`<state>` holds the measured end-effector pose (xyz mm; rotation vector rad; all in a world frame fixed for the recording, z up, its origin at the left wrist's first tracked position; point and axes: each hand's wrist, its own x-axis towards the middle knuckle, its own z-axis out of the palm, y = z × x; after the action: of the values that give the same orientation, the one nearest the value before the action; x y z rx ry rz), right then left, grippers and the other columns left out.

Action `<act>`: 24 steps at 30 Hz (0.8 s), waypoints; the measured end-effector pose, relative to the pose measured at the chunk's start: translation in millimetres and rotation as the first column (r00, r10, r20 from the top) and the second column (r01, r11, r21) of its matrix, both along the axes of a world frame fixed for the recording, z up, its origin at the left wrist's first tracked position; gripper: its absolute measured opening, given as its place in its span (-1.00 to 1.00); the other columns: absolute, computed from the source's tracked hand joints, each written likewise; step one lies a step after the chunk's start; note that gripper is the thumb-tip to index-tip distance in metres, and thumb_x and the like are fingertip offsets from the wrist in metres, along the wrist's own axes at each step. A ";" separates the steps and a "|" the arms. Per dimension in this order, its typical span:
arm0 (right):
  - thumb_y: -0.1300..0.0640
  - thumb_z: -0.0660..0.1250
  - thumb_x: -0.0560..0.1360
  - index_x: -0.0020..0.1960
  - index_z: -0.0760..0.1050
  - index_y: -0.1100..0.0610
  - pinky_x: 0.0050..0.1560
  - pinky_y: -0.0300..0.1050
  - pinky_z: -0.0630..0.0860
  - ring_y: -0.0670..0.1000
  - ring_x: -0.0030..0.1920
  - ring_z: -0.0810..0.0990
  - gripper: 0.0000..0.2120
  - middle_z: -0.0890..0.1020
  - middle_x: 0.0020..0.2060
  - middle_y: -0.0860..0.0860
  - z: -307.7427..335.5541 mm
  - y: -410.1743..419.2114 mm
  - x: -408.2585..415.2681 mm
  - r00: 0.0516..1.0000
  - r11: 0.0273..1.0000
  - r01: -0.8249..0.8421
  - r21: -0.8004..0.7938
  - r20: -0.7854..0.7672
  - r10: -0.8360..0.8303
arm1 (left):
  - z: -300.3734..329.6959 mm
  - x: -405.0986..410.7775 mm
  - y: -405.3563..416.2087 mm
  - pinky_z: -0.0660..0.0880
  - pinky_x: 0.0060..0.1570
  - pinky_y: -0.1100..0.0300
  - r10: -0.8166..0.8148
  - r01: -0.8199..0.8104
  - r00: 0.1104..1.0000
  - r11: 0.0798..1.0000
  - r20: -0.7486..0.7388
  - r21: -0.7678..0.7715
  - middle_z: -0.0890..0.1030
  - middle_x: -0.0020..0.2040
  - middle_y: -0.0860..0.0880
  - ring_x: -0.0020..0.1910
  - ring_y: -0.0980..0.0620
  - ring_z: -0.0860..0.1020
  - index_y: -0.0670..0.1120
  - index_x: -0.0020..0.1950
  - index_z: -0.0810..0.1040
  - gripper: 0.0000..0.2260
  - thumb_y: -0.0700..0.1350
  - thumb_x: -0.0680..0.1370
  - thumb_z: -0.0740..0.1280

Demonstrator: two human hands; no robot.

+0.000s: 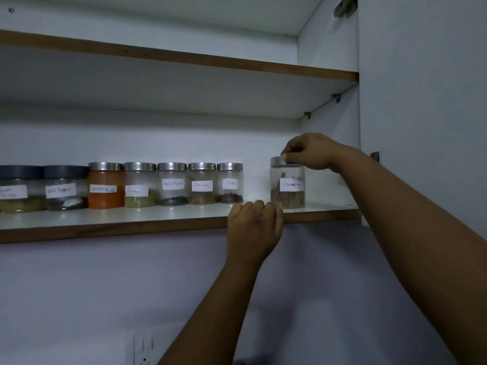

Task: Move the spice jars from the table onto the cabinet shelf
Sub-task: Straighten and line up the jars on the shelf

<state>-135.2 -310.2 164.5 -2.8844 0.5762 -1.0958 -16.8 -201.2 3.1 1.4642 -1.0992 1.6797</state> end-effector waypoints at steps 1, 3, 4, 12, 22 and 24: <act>0.08 0.34 0.56 0.17 0.58 0.12 -0.01 -0.16 0.37 -0.03 0.02 0.50 -0.77 0.60 0.12 0.05 -2.2 -2.6 0.7 1.000 0.999 0.009 -0.041 -0.024 -0.010 | 1.3 0.3 -1.8 0.33 -0.34 0.11 0.021 -0.020 0.999 0.999 0.025 -0.026 0.44 -0.45 0.00 -0.45 -0.01 0.43 -0.05 -0.39 0.45 -0.70 -0.07 0.55 0.27; 0.16 0.41 0.51 0.16 0.57 0.14 -0.02 -0.17 0.39 -0.01 0.03 0.52 -0.77 0.60 0.11 0.06 -2.3 -7.6 7.3 0.999 0.996 0.031 -0.084 -0.030 -0.033 | 3.8 2.1 -6.0 0.31 -0.39 0.14 0.074 -0.071 0.995 0.996 0.070 -0.048 0.42 -0.47 0.00 -0.49 0.01 0.40 -0.05 -0.41 0.42 -0.71 -0.08 0.52 0.27; 0.17 0.42 0.50 0.16 0.57 0.15 -0.02 -0.16 0.39 0.00 0.03 0.52 -0.76 0.60 0.11 0.07 -0.4 -10.0 13.2 0.999 0.995 0.038 -0.091 -0.032 -0.041 | 4.7 3.3 -7.8 0.31 -0.41 0.15 0.097 -0.093 0.992 0.994 0.084 -0.054 0.41 -0.48 0.00 -0.50 0.01 0.39 -0.05 -0.42 0.42 -0.72 -0.08 0.51 0.28; 0.28 0.29 0.57 0.31 0.47 0.15 0.18 -0.03 0.44 0.17 0.23 0.47 -0.68 0.45 0.27 0.18 -9.4 -24.2 91.7 0.978 0.967 0.186 -0.175 -0.066 -0.200 | -2.0 2.1 -7.9 0.34 -0.34 0.13 0.076 -0.073 0.996 0.995 0.054 -0.064 0.48 -0.44 -0.03 -0.44 0.00 0.45 -0.09 -0.35 0.51 -0.70 -0.07 0.56 0.22; 0.34 0.26 0.56 0.38 0.41 0.15 0.22 -0.05 0.41 0.16 0.27 0.46 -0.59 0.48 0.30 0.16 -5.9 -57.8 138.3 0.977 0.966 0.155 -0.207 -0.111 -0.181 | -2.7 9.2 -12.8 0.37 -0.35 0.15 0.146 -0.130 0.978 0.985 0.146 -0.118 0.53 -0.41 -0.01 -0.42 0.01 0.49 -0.07 -0.33 0.56 -0.73 -0.05 0.54 0.26; 0.36 0.25 0.54 0.34 0.45 0.19 0.18 -0.06 0.40 0.18 0.25 0.46 -0.63 0.47 0.28 0.19 -10.5 -65.1 144.8 0.991 0.976 0.116 -0.185 -0.045 -0.126 | -2.7 11.1 -14.1 0.38 -0.35 0.15 0.146 -0.127 0.976 0.984 0.162 -0.123 0.53 -0.41 -0.02 -0.42 0.00 0.49 -0.07 -0.33 0.55 -0.73 -0.04 0.54 0.25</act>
<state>9.6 -375.3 154.0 -3.0822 0.6985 -1.1412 -5.7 -215.3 0.4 1.3724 -0.9934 1.9606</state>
